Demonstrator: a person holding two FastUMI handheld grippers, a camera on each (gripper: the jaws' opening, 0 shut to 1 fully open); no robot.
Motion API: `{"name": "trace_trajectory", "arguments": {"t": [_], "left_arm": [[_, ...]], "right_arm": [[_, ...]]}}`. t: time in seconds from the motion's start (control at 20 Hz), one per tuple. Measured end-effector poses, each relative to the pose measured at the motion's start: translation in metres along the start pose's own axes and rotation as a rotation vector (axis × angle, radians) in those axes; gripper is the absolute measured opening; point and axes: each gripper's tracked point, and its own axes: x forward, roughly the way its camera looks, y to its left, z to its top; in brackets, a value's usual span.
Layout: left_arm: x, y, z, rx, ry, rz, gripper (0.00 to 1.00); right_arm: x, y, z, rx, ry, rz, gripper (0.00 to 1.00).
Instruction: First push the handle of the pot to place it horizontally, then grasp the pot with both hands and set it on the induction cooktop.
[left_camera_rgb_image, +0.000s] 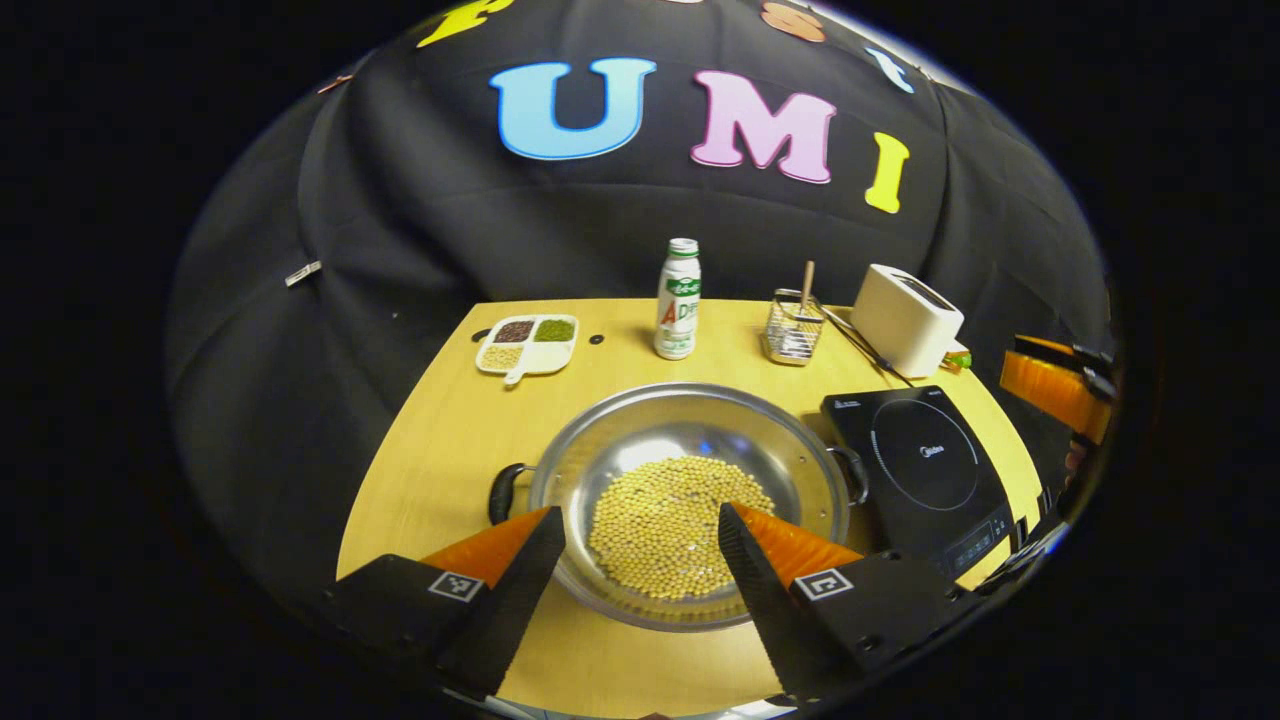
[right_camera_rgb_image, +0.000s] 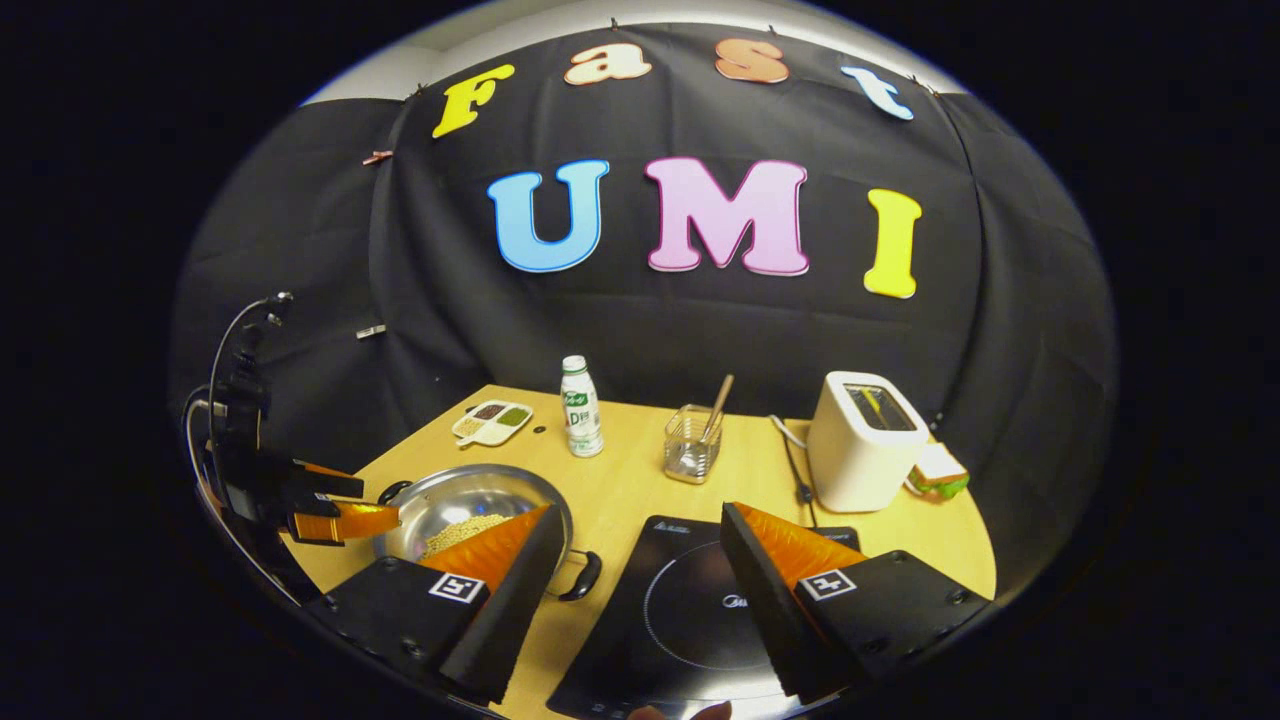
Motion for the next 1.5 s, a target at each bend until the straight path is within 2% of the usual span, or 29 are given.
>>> {"name": "trace_trajectory", "arguments": {"t": [0.35,0.6,0.8,0.85,1.0,1.2,1.25,1.45,1.5], "left_arm": [[0.037,0.073,-0.014,-0.013,0.076,0.058,0.97],[0.075,0.085,-0.028,-0.074,0.129,0.036,0.96],[0.096,0.087,-0.034,-0.081,0.151,0.015,0.95],[0.1,0.087,-0.034,-0.079,0.157,0.016,0.94],[0.109,0.087,-0.038,-0.077,0.17,0.007,0.85],[0.117,0.087,-0.042,-0.092,0.18,0.004,0.81],[0.119,0.087,-0.044,-0.094,0.182,0.004,0.77],[0.124,0.095,-0.047,-0.095,0.19,0.029,0.69],[0.124,0.096,-0.046,-0.102,0.183,0.036,0.67]], "right_arm": [[0.042,0.029,-0.056,0.055,0.18,0.029,0.98],[0.066,0.04,-0.088,0.078,0.276,0.024,0.99],[0.089,0.047,-0.117,0.082,0.355,0.018,0.97],[0.092,0.048,-0.122,0.079,0.373,0.017,0.92],[0.101,0.057,-0.135,0.092,0.428,0.025,0.92],[0.114,0.062,-0.15,0.138,0.494,0.018,0.91],[0.118,0.065,-0.155,0.161,0.509,0.016,0.83],[0.136,0.061,-0.158,0.203,0.514,-0.045,0.79],[0.138,0.057,-0.16,0.205,0.521,-0.077,0.72]]}}
